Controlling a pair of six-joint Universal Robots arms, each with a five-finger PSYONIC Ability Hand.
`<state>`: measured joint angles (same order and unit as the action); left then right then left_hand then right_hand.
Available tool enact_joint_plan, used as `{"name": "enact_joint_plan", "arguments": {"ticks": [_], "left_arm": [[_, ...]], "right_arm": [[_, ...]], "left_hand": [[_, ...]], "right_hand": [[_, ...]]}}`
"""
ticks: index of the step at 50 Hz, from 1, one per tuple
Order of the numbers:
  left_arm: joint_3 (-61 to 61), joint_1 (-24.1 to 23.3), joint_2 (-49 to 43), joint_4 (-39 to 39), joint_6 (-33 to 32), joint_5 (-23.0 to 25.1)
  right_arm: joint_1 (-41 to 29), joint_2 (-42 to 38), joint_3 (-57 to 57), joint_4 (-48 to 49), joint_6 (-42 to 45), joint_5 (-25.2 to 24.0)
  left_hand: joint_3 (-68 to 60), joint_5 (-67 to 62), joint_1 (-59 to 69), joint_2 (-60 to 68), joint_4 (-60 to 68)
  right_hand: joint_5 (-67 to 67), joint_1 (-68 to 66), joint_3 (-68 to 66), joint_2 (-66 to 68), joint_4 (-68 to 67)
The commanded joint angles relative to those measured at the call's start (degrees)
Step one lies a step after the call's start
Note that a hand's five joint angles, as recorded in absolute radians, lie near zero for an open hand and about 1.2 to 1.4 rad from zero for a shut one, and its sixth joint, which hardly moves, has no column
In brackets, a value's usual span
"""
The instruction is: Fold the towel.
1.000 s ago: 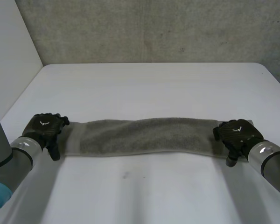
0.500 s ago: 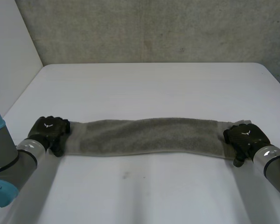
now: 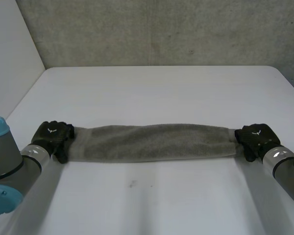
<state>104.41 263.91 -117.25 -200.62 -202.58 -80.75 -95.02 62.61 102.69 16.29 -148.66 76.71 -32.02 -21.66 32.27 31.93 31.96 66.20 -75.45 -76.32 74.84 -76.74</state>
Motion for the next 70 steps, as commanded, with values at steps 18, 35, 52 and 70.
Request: {"name": "enact_joint_plan", "arguments": {"ticks": [18, 35, 52, 70], "left_arm": [[0.4, -0.2, 0.0, 0.1, 0.1, 0.2], [4.3, -1.6, 12.8, 1.4, 6.6, -0.1], [3.7, -0.9, 25.6, 28.1, 6.1, -0.2], [-37.4, -4.4, 4.1, 26.2, 11.2, -1.5]], "right_arm": [[0.8, 3.4, 1.5, -0.5, -0.8, -1.0], [0.8, 7.6, 2.3, -2.4, -0.7, -0.4], [4.6, 17.9, -2.5, -40.7, 10.9, -3.7], [-2.2, 2.3, -39.4, -25.9, -4.1, 0.9]], "left_hand": [[-10.8, -11.2, 10.5, 10.9, 10.9], [-48.0, -48.3, 47.7, 48.1, 48.0], [-48.0, -48.3, 47.7, 48.1, 48.0], [-48.0, -48.3, 47.7, 48.1, 48.0]], "right_hand": [[3.8, -4.6, -3.7, 5.2, -3.3], [3.8, -4.6, -3.7, 5.2, -3.3], [3.8, -4.6, -3.7, 5.2, -3.3], [3.8, -4.6, -3.7, 5.2, -3.3]]}}
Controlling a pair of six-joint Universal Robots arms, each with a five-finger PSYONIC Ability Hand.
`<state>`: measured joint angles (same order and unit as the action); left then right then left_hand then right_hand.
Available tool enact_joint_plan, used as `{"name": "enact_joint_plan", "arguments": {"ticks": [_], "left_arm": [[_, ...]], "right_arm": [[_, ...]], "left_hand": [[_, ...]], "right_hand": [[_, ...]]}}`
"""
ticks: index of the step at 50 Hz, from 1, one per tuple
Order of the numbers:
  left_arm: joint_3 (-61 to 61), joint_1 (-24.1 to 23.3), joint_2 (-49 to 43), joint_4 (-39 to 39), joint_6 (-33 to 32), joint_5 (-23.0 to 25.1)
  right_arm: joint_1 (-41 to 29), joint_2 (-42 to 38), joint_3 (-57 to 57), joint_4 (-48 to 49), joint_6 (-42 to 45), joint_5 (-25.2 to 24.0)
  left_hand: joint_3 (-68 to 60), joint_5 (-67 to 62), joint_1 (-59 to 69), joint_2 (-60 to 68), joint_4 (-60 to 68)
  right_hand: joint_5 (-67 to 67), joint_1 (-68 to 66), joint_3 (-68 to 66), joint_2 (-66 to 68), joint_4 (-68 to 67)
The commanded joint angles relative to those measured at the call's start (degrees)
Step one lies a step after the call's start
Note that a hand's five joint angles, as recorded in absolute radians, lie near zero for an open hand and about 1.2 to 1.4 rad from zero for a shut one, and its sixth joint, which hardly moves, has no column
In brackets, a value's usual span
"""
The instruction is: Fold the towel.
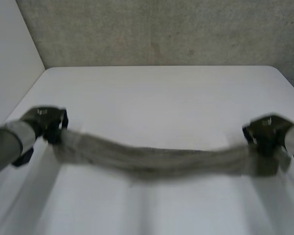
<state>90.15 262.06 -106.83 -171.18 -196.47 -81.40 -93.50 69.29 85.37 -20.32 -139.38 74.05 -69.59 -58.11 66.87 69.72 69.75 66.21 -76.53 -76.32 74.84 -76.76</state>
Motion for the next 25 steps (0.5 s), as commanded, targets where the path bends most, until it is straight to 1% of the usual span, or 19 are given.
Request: {"name": "enact_joint_plan", "arguments": {"ticks": [1, 2, 3, 4, 5, 6, 7, 8, 11, 15, 16, 18, 19, 20, 21, 22, 23, 24, 25], "left_arm": [[-28.8, -2.9, -6.5, -5.3, 8.6, -2.3], [-28.9, -2.9, -6.5, -5.3, 8.6, -2.4], [-33.2, -3.0, -6.5, -7.6, 12.6, -4.1], [-37.1, -3.0, -6.5, -9.9, 16.6, -5.9], [-37.2, -3.0, -6.5, -10.0, 16.6, -5.9], [-40.0, -3.0, -6.1, -11.7, 19.5, -7.2], [-41.6, -3.1, -6.0, -12.7, 21.5, -7.7], [-41.6, -3.1, -6.0, -12.7, 21.6, -7.7], [-41.7, -3.5, -5.5, -12.5, 22.6, -7.9], [-34.5, -3.4, -4.4, -10.4, 22.4, -7.6], [-34.4, -3.4, -4.3, -10.4, 22.4, -7.6], [-27.6, -2.6, -3.3, -10.1, 22.4, -7.4], [-27.6, -2.6, -3.3, -10.1, 22.4, -7.4], [-24.0, -2.5, -2.8, -10.1, 22.4, -7.4], [-24.0, -2.5, -2.8, -10.1, 22.4, -7.4], [-20.1, -2.5, -2.4, -10.1, 22.4, -7.4], [-16.1, -2.4, -2.2, -10.2, 22.3, -7.3], [-16.1, -2.4, -2.2, -10.2, 22.3, -7.3], [-12.2, -2.3, -2.0, -10.4, 22.1, -7.3]], "right_arm": [[-3.8, -4.1, -25.7, 14.2, -16.5, 4.8], [-3.8, -4.1, -25.7, 14.3, -16.5, 4.8], [-4.0, -3.5, -28.2, 17.7, -19.6, 5.8], [-4.0, -3.5, -28.2, 17.8, -19.6, 5.8], [-3.9, -2.3, -29.7, 20.6, -22.6, 6.6], [-3.9, -0.7, -30.2, 23.0, -24.9, 7.0], [-3.9, -0.6, -30.2, 23.0, -24.9, 7.0], [-4.0, 0.7, -29.7, 24.4, -26.1, 7.0], [-4.8, 2.4, -27.9, 23.6, -26.8, 6.9], [-6.0, 3.0, -23.8, 21.0, -26.6, 6.1], [-6.1, 3.1, -21.5, 19.8, -26.6, 5.8], [-6.1, 3.6, -19.1, 18.8, -26.2, 5.4], [-5.7, 4.0, -16.7, 18.1, -25.4, 4.5], [-5.6, 4.4, -14.0, 17.8, -24.5, 3.3], [-5.6, 4.4, -14.0, 17.8, -24.5, 3.3], [-5.6, 4.5, -10.8, 17.8, -23.6, 2.0], [-5.5, 4.5, -10.7, 17.8, -23.6, 2.0], [-5.5, 4.5, -7.4, 17.8, -22.8, 0.8], [-5.5, 4.5, -3.8, 17.9, -22.0, -0.3]], "left_hand": [[-10.4, -11.9, 13.1, 10.3, 10.2], [-10.4, -11.9, 13.1, 10.3, 10.2], [-10.4, -11.9, 13.1, 10.3, 10.2], [-10.4, -11.9, 13.1, 10.3, 10.2], [-10.4, -11.9, 13.1, 10.3, 10.2], [-10.4, -11.9, 13.1, 10.3, 10.2], [-10.4, -11.9, 13.1, 10.3, 10.2], [-10.4, -11.9, 13.1, 10.3, 10.2], [-10.4, -11.9, 13.1, 10.3, 10.2], [-10.4, -11.9, 13.1, 10.3, 10.2], [-10.4, -11.9, 13.1, 10.3, 10.2], [-10.4, -11.9, 13.1, 10.3, 10.2], [-10.4, -11.9, 13.1, 10.3, 10.2], [-10.4, -11.9, 13.1, 10.3, 10.2], [-10.4, -11.9, 13.1, 10.3, 10.2], [-10.4, -11.9, 13.1, 10.3, 10.2], [-10.4, -11.9, 13.1, 10.3, 10.2], [-10.4, -11.9, 13.1, 10.3, 10.2], [-10.4, -11.9, 13.1, 10.3, 10.2]], "right_hand": [[3.8, -3.5, -3.7, 5.2, -3.2], [3.8, -3.5, -3.7, 5.2, -3.2], [3.8, -3.5, -3.7, 5.2, -3.2], [3.8, -3.5, -3.7, 5.2, -3.2], [3.8, -3.5, -3.7, 5.2, -3.2], [3.8, -3.5, -3.7, 5.2, -3.2], [3.8, -3.5, -3.7, 5.2, -3.2], [3.8, -3.5, -3.7, 5.2, -3.2], [3.8, -3.5, -3.7, 5.2, -3.2], [3.8, -3.5, -3.7, 5.2, -3.2], [3.8, -3.5, -3.7, 5.2, -3.2], [3.8, -3.5, -3.7, 5.2, -3.2], [3.8, -3.5, -3.7, 5.2, -3.2], [3.8, -3.5, -3.7, 5.2, -3.2], [3.8, -3.5, -3.7, 5.2, -3.2], [3.8, -3.5, -3.7, 5.2, -3.2], [3.8, -3.5, -3.7, 5.2, -3.2], [3.8, -3.5, -3.7, 5.2, -3.2], [3.8, -3.5, -3.7, 5.2, -3.2]]}}
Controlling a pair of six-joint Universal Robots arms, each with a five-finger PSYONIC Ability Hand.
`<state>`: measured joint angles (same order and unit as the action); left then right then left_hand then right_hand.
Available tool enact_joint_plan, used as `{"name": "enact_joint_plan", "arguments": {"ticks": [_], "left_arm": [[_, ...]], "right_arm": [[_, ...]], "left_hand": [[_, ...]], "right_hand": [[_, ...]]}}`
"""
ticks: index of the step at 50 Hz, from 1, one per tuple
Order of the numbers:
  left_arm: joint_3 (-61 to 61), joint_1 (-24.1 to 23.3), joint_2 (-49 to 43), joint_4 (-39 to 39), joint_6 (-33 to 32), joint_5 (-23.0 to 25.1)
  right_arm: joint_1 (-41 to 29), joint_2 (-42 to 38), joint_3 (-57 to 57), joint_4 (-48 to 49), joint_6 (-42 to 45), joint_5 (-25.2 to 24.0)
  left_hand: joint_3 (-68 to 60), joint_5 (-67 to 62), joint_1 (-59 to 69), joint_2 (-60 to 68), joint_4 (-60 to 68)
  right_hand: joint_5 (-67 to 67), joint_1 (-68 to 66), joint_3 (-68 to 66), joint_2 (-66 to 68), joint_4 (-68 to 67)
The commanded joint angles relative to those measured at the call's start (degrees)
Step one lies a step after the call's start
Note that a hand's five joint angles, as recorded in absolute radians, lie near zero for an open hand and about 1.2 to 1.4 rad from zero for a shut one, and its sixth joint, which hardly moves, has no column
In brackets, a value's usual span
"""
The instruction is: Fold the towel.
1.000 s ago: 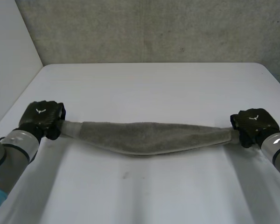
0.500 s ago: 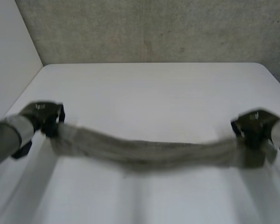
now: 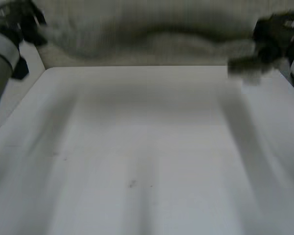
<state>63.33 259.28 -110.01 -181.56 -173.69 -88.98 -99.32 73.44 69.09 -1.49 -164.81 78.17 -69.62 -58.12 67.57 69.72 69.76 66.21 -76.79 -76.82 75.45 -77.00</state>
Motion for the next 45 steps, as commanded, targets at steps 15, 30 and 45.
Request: {"name": "enact_joint_plan", "arguments": {"ticks": [15, 30, 45], "left_arm": [[39.0, 1.1, 1.8, -1.2, -11.2, 0.9], [42.5, 0.2, 4.9, -3.3, -11.7, 2.8], [48.6, -1.6, 10.1, -16.7, -11.8, 8.8]], "right_arm": [[0.4, -0.5, 33.8, 1.2, 14.8, -5.7], [0.8, -0.2, 35.2, 1.5, 14.3, -6.7], [0.9, -0.5, 36.1, 3.0, 14.4, -6.7]], "left_hand": [[-5.1, -6.6, 7.1, 5.0, 4.9], [59.6, 58.1, -57.5, -59.7, -59.7], [57.1, 55.6, -55.0, -57.2, -57.2]], "right_hand": [[3.8, -3.2, -3.2, 4.5, -3.0], [3.8, -3.2, -3.2, 4.5, -3.0], [3.8, -3.2, -3.2, 4.5, -3.0]]}}
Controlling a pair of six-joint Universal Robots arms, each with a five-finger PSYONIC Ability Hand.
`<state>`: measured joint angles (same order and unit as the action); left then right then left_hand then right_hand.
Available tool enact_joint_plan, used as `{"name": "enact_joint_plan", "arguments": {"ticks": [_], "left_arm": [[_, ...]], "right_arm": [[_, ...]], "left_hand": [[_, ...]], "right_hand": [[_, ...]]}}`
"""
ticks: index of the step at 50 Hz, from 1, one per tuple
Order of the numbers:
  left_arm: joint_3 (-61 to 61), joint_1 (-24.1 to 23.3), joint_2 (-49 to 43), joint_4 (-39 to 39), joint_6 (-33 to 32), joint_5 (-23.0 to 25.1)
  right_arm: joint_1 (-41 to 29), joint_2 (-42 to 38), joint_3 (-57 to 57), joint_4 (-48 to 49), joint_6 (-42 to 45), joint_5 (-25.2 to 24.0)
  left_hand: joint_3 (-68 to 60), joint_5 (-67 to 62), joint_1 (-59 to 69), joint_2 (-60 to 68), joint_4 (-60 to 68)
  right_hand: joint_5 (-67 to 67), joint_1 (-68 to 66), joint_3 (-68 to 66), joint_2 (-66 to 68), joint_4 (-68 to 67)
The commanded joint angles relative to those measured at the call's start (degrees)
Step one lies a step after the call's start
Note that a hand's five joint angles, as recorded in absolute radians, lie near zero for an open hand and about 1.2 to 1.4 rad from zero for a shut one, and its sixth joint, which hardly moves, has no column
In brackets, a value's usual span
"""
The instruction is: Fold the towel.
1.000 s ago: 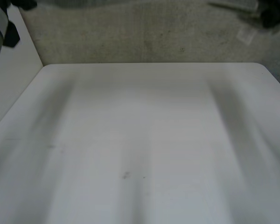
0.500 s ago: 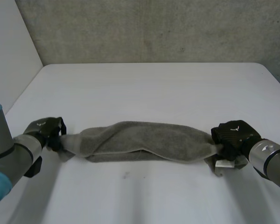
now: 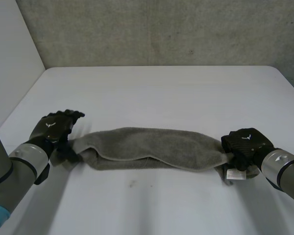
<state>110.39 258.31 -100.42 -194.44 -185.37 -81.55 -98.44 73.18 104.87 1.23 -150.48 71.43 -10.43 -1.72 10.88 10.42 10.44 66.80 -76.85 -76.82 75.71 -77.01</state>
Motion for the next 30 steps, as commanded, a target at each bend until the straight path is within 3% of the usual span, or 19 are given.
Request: {"name": "enact_joint_plan", "arguments": {"ticks": [1, 12, 15, 22, 30], "left_arm": [[1.5, -0.6, 0.5, -3.8, -0.1, 1.4], [1.1, -1.4, -4.0, -7.5, -4.9, 1.5], [1.0, -1.5, -4.5, -8.7, -7.6, 1.5], [1.3, -2.3, -3.8, -9.5, -8.1, 1.5], [2.6, -4.6, 0.8, -9.4, -7.7, 1.3]], "right_arm": [[0.0, -0.2, 0.3, 0.3, 0.1, 0.0], [0.0, -0.5, 0.6, 0.5, 0.1, 0.0], [0.0, -0.5, 0.6, 0.5, 0.1, 0.0], [0.0, -0.5, 0.6, 0.8, 0.1, 0.0], [0.0, 0.3, -0.7, 0.0, 0.1, 0.5]], "left_hand": [[-2.1, -0.9, 1.7, 2.1, 2.1], [-8.0, -6.7, 7.6, 8.0, 8.0], [-13.7, -12.5, 13.3, 13.8, 13.7], [-44.0, -42.7, 43.5, 44.0, 44.0], [-47.7, -46.4, 47.3, 47.7, 47.7]], "right_hand": [[3.2, -3.1, -3.2, 4.3, -3.0], [3.2, -3.1, -3.2, 4.3, -3.0], [3.2, -3.1, -3.2, 4.3, -3.0], [3.2, -3.1, -3.2, 4.3, -3.0], [3.2, -3.1, -3.2, 4.3, -3.0]]}}
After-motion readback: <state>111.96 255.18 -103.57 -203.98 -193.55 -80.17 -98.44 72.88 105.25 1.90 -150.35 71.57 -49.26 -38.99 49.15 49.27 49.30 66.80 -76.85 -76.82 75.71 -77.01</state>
